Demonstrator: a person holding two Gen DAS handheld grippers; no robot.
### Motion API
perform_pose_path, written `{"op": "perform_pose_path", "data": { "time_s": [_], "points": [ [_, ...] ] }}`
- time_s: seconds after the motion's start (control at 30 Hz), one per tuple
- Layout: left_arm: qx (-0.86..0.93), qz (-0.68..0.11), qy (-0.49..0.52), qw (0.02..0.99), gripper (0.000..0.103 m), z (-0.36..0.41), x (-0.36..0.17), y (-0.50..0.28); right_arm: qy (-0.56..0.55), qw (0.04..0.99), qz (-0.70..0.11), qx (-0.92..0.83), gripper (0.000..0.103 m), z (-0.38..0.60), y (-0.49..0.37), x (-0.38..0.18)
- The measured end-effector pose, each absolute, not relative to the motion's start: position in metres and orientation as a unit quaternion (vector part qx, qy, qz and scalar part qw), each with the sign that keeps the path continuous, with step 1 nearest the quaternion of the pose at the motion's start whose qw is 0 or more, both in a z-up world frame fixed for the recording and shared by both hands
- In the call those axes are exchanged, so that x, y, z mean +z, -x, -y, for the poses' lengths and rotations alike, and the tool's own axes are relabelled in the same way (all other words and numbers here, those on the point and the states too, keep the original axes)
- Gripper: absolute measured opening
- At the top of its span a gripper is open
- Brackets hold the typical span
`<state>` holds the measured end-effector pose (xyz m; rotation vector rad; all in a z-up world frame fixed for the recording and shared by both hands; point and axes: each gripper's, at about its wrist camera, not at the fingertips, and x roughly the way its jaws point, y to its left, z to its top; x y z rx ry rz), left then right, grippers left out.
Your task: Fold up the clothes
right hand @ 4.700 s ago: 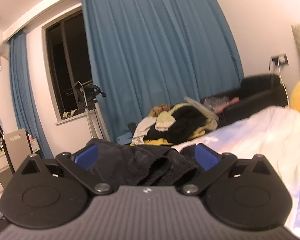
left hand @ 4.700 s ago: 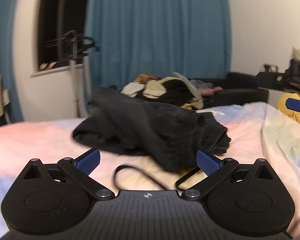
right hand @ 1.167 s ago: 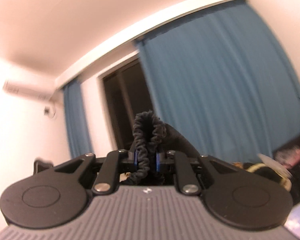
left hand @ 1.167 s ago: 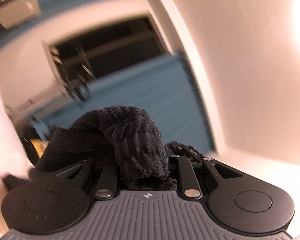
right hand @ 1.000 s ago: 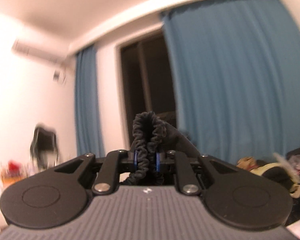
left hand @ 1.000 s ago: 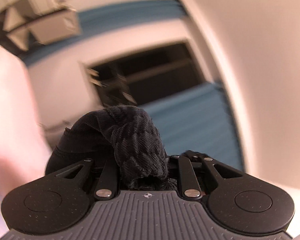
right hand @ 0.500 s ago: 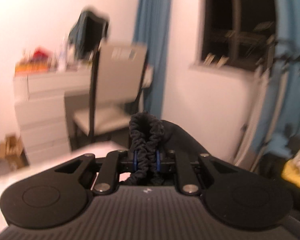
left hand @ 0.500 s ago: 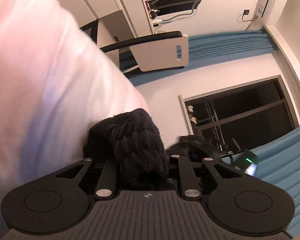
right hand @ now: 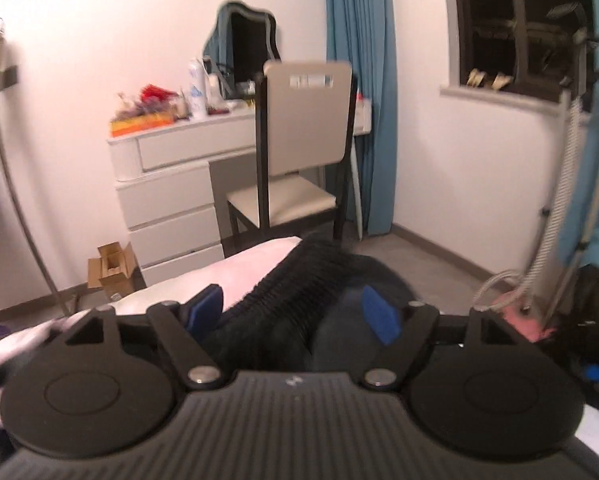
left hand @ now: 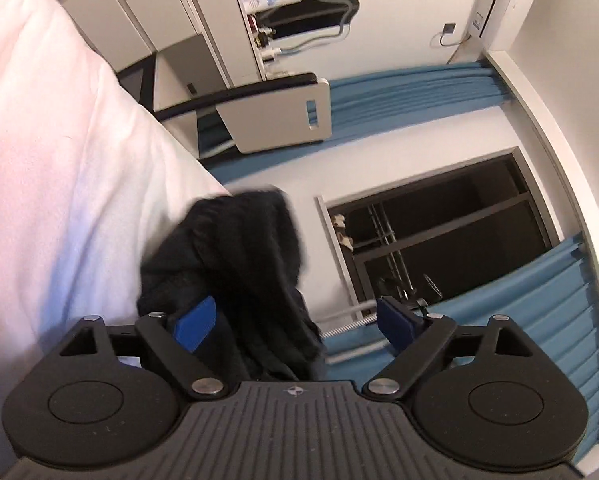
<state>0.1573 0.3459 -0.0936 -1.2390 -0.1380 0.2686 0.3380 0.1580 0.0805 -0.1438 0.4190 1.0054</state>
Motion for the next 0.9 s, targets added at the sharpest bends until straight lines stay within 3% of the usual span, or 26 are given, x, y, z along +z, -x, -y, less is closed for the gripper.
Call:
{"op": "perform_pose_path", "data": {
  "time_s": [0.13,0.3,0.47,0.63,0.8,0.9],
  "points": [
    [0.110,0.000,0.549,0.828,0.090,-0.327,-0.071,-0.158,-0.011,0.892,-0.197,0.406,0.085,0.002,-0.283,0.099],
    [0.090,-0.084,0.524,0.843,0.089,-0.305,-0.064,-0.173,-0.097,0.937,-0.259,0.214,0.086,0.187,-0.233,0.063],
    [0.091,-0.148,0.498,0.850,0.088,-0.288,-0.067,-0.187,-0.335,0.875,-0.341,0.068,0.087,0.328,-0.222,0.001],
    [0.125,-0.168,0.535,0.818,0.087,-0.289,-0.092,-0.201,-0.462,0.804,-0.373,0.017,0.086,0.375,-0.229,-0.052],
    [0.144,-0.144,0.563,0.801,0.086,-0.293,-0.100,-0.216,-0.505,0.772,-0.385,0.011,0.086,0.386,-0.239,-0.085],
    [0.168,-0.148,0.546,0.807,0.080,-0.286,-0.099,-0.221,-0.517,0.767,-0.381,0.012,0.086,0.386,-0.239,-0.084]
  ]
}}
